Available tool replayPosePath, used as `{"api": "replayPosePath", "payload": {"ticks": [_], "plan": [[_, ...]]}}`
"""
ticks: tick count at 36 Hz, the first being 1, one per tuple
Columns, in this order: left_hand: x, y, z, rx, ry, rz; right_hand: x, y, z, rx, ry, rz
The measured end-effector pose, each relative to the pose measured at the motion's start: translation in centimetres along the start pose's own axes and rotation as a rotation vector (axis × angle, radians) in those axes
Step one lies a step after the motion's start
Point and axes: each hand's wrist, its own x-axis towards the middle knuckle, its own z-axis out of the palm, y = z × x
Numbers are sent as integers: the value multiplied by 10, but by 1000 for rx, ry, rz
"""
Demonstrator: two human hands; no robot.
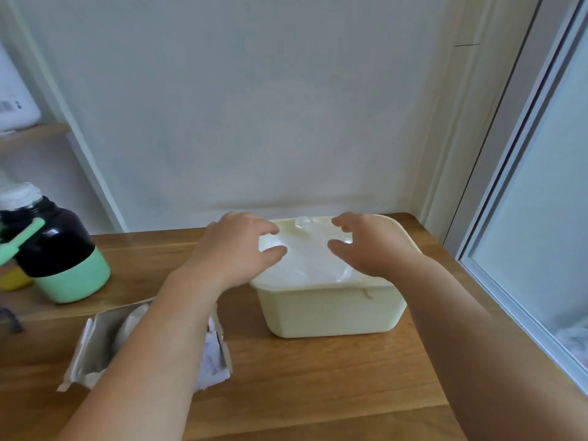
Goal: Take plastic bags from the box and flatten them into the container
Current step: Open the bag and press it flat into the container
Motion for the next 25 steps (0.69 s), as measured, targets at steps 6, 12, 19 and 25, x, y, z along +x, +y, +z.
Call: {"api": "replayPosePath", "payload": {"ticks": [6, 12, 19, 25], "plan": [[-57, -30, -15, -162, 81, -69, -27, -64, 26, 324, 115, -147], [-111, -70, -20, -112, -9, -253, -42, -119, 72, 436, -8, -244], [-120, -79, -13, 85, -278, -324, -36, -135, 116, 404, -150, -167], [-111, -78, 6, 391, -334, -327, -37, -130, 125, 419, -124, -187]]}}
